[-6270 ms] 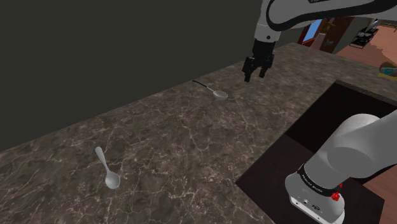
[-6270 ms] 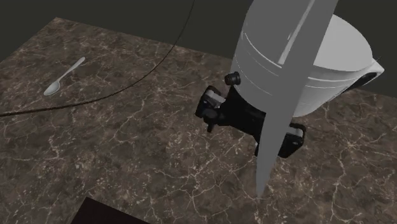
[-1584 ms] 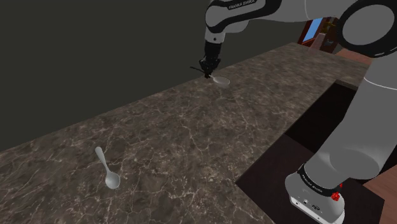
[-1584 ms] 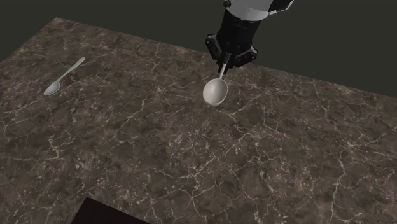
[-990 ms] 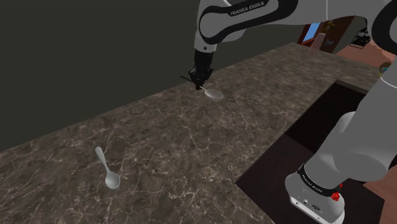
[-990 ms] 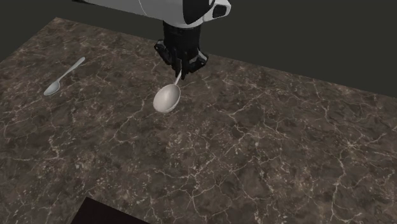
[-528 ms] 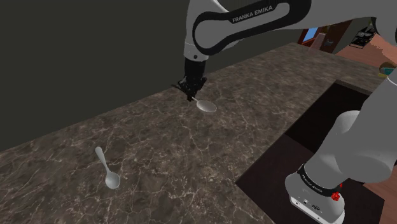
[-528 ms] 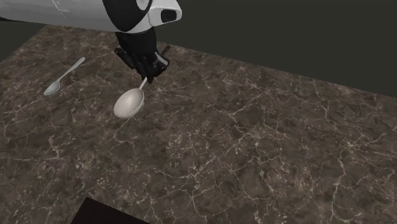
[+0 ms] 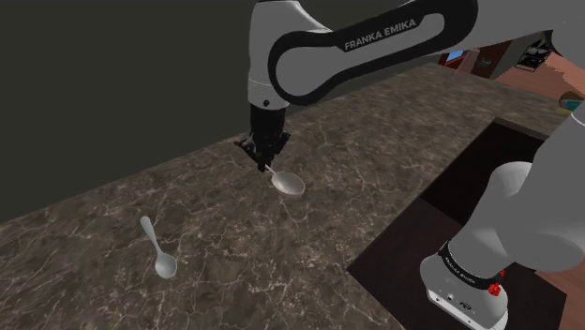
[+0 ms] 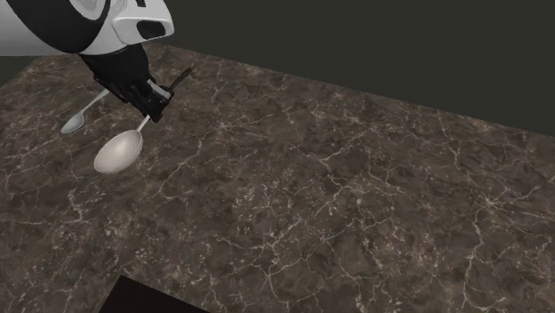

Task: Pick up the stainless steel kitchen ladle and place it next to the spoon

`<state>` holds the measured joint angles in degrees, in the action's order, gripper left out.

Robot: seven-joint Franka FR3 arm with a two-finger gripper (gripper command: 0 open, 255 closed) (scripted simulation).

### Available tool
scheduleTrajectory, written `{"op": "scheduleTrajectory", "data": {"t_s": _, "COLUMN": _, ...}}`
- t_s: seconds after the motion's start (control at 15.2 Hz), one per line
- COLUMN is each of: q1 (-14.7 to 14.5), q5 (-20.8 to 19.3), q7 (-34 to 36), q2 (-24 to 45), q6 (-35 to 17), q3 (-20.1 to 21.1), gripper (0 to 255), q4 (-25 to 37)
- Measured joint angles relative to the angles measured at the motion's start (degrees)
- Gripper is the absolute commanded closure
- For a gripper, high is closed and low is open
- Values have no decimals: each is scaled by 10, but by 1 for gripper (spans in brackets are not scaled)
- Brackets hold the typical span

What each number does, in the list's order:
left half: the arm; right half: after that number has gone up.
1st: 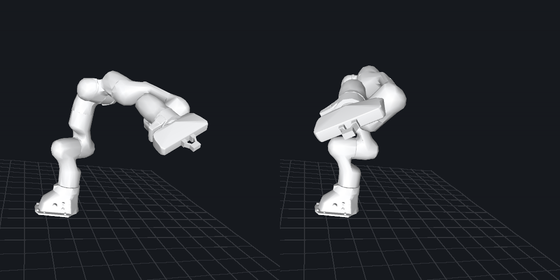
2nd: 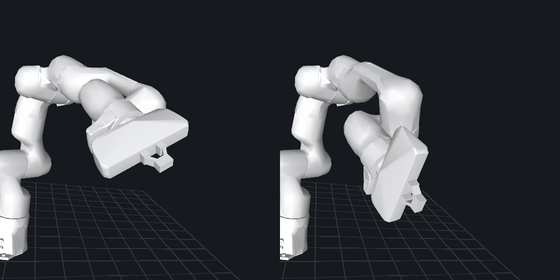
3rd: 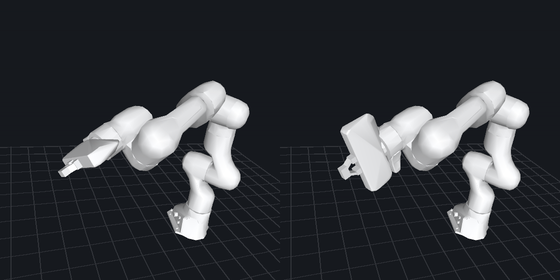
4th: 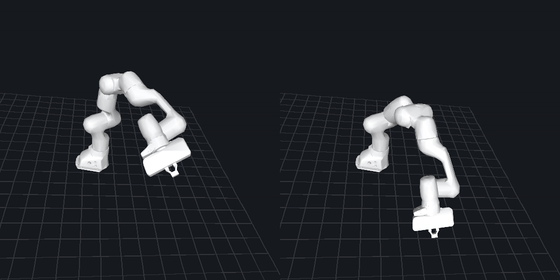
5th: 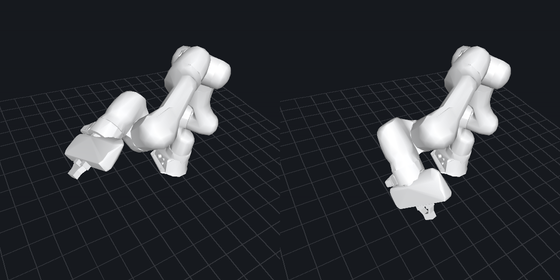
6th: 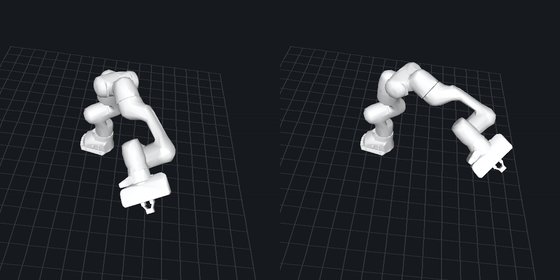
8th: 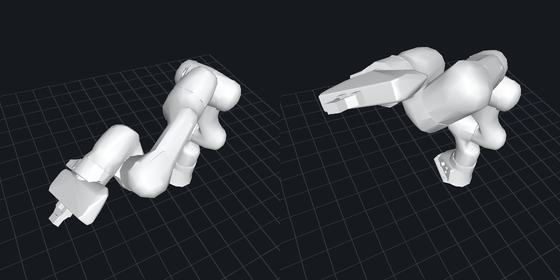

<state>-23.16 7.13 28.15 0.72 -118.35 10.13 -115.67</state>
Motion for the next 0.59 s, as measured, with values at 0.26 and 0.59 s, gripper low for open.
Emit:
{"op": "scheduleTrajectory", "data": {"t_s": 0.26, "q1": -28, "q5": -6, "q7": 57, "q2": 13, "q6": -4, "q3": 26, "gripper": 255, "q4": 15}}
{"op": "scheduleTrajectory", "data": {"t_s": 0.59, "q1": -43, "q5": -11, "q7": 87, "q2": 26, "q6": -21, "q3": 40, "gripper": 255, "q4": 14}}
